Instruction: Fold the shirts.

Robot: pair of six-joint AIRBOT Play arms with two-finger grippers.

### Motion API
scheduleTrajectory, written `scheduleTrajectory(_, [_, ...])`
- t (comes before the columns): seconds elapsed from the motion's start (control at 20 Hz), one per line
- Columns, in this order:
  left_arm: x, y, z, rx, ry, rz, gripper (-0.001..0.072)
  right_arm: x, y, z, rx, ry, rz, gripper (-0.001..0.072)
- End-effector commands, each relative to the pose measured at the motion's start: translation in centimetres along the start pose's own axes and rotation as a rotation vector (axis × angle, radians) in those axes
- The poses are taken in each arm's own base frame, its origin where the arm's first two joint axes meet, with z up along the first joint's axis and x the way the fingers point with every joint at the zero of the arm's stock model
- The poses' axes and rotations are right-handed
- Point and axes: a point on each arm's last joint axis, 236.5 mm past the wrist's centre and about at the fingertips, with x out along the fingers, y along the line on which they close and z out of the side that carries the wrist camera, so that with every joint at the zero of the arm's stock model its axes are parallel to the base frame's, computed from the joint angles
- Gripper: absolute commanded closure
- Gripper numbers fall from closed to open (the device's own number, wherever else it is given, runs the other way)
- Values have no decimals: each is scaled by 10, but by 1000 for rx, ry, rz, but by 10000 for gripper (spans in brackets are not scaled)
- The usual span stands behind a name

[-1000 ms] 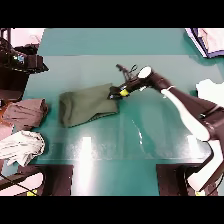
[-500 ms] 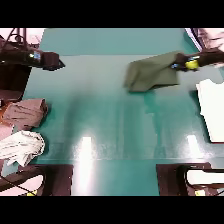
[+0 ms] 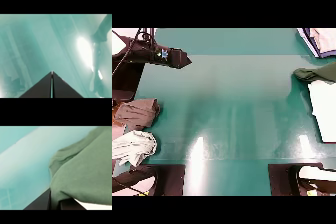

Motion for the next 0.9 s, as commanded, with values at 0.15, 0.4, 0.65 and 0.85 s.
scheduleTrajectory(0.15, [1,-4,-1,-2,2,-7,685,-31,10,52,-70,-166,30,692])
scheduleTrajectory(0.4, [1,-4,-4,1,16,-9,685,-78,18,76,-138,-194,9,693])
scheduleTrajectory(0.65, [1,-5,-5,1,20,-9,685,-98,-15,45,-41,-45,-23,693])
scheduleTrajectory(0.85, [1,-5,-5,2,22,-10,685,-114,-48,3,92,124,-83,692])
